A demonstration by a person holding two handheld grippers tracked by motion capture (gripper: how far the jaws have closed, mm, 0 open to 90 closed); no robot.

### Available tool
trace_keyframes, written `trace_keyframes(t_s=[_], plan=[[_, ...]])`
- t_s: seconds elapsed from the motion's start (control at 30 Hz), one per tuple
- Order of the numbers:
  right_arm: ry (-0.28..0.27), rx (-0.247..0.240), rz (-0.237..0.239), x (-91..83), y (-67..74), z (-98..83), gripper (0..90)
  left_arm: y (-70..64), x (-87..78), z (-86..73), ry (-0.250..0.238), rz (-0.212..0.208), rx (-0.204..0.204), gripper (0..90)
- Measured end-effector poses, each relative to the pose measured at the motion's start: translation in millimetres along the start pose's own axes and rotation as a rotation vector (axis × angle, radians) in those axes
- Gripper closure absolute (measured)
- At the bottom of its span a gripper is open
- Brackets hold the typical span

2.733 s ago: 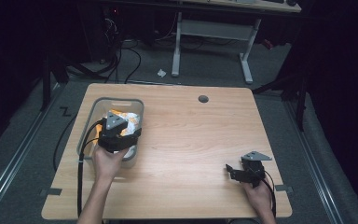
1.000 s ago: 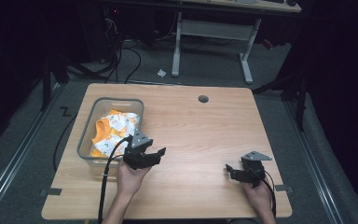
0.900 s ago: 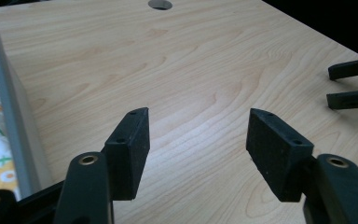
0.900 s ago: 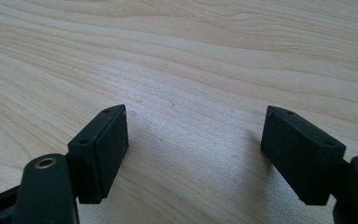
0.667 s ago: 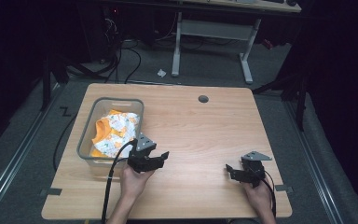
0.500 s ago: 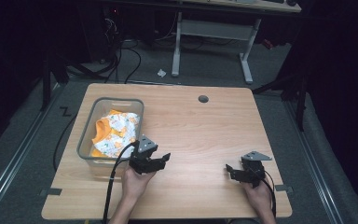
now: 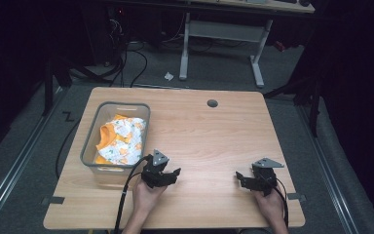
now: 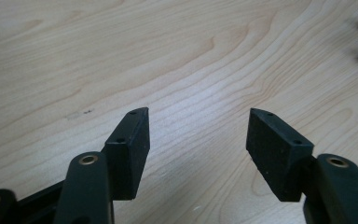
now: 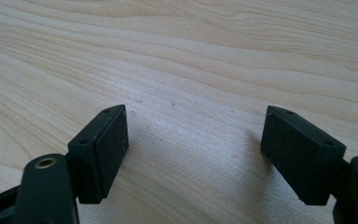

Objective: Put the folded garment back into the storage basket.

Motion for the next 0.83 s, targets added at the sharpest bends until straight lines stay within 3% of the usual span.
trace_keyframes(t_s=[0.23, 0.33, 0.57, 0.83], plan=[[0.000, 0.000, 0.000, 0.0, 0.0, 0.0, 23.5, -2.4, 10.5, -8.6, 0.025, 0.058, 0.036, 39.4], [0.000, 0.000, 0.000, 0.0, 0.0, 0.0, 23.5, -2.6, 14.2, -11.8, 0.029, 0.061, 0.031, 39.1], [0.001, 0.001, -0.001, -0.1, 0.1, -0.1, 23.5, -6.6, 16.2, -14.2, 0.023, 0.117, 0.072, 35.7], [0.001, 0.001, 0.000, -0.1, 0.1, -0.1, 23.5, -7.4, 15.9, -14.9, 0.030, 0.121, 0.060, 30.0]])
Point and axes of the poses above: each handheld gripper's, and its own axes: x roughly forward along the jaws, z roughly out of its top, y roughly to its left, the point moved 2 cm from there along x, roughly forward along the jaws, and after that the axes turned 6 degrees about z, right-handed, at the moved point
